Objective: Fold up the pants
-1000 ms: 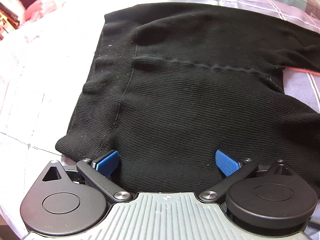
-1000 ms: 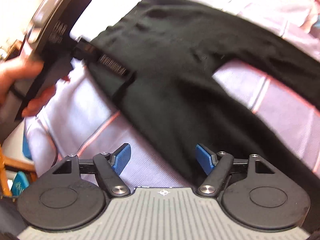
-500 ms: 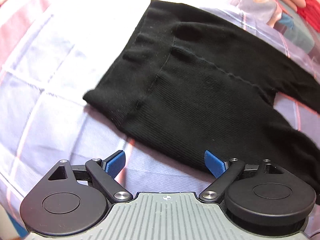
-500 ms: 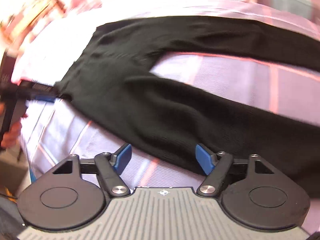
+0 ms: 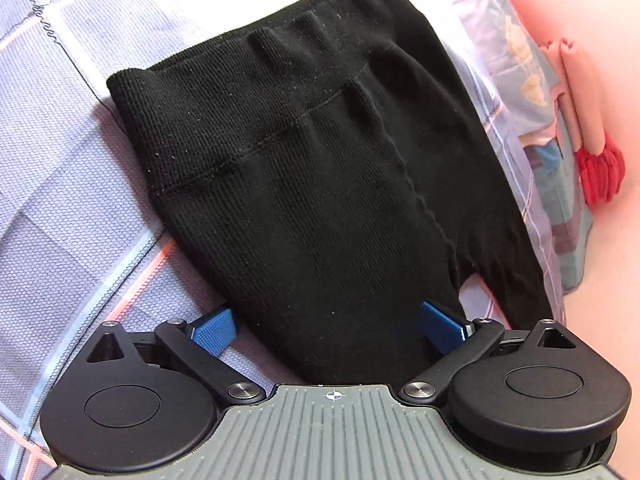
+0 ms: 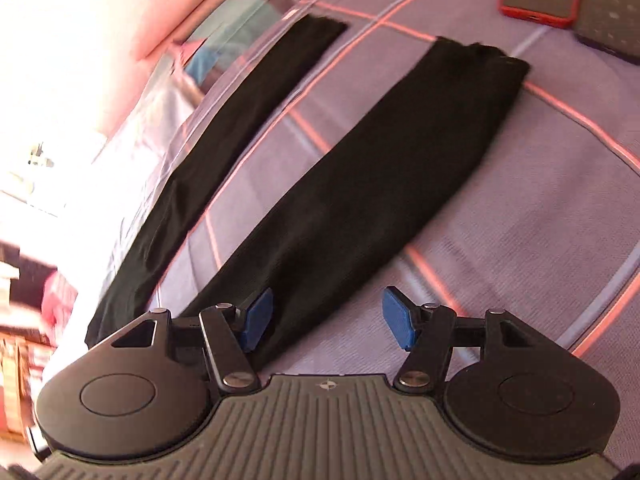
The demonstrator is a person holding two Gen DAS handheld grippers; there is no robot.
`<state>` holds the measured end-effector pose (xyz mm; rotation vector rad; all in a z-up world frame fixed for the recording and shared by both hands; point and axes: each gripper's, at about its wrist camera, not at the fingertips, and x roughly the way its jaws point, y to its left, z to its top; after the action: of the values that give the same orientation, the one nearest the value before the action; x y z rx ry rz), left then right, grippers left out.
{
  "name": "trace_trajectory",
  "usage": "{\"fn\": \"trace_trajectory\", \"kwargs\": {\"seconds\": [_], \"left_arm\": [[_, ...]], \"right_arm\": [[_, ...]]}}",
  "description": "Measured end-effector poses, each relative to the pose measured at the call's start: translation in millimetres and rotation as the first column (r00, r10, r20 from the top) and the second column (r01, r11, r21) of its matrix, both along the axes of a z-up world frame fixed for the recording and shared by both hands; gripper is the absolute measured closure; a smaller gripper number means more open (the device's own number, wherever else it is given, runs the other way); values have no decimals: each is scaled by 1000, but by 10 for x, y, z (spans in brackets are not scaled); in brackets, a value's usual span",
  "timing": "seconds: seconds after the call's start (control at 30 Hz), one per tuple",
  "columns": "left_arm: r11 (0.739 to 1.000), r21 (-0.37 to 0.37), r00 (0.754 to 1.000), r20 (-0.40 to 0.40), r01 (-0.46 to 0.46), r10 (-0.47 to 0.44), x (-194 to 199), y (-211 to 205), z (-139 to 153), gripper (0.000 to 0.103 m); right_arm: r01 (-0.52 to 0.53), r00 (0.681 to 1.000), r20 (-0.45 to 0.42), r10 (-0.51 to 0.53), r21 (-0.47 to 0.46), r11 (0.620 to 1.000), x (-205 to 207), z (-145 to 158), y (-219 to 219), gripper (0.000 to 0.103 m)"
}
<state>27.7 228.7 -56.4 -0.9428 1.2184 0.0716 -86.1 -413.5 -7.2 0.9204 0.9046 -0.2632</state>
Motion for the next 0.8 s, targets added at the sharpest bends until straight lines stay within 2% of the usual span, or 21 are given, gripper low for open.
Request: {"fn": "trace_trajectory", "kwargs": {"seconds": [0.1,0.17,0.3,0.37,0.4,0.43,0.47,0.53,0.67,0.8], "left_arm": [[1000,9,1000,9,-27,27,-38,44,20,0],[999,13,999,22,-44,43,-62,60,46,0],[997,32,998,-6,-69,69,-48,102,-28,0],[996,49,997,-7,-77,77,-52,108,-40,10],[995,59,997,-4,-81,81,-57,114,-48,12],[994,64,996,-5,-84,84,-57,117,-51,13],[994,65,996,-5,-89,90,-59,119,-48,13],[992,80,995,6,-95,95,-33,115,-15,20],[990,99,994,54,-102,97,72,103,156,20],[990,93,987,129,-109,96,301,111,397,20]], "right_arm": [[97,995,18,-97,43,994,-4,-116,-227,36],[122,992,25,-124,60,991,18,-186,-293,36],[109,993,33,-111,56,992,83,-232,-331,38],[86,996,30,-87,28,996,108,-212,-315,40],[73,997,19,-73,1,997,126,-200,-308,53],[61,998,-4,-61,-28,998,151,-200,-300,78],[53,998,-25,-54,-45,998,177,-210,-301,90],[38,999,-26,-40,-56,998,199,-199,-303,94],[19,1000,19,-18,-59,998,281,-15,-323,95],[-4,995,100,12,-79,997,599,252,-391,95]]}}
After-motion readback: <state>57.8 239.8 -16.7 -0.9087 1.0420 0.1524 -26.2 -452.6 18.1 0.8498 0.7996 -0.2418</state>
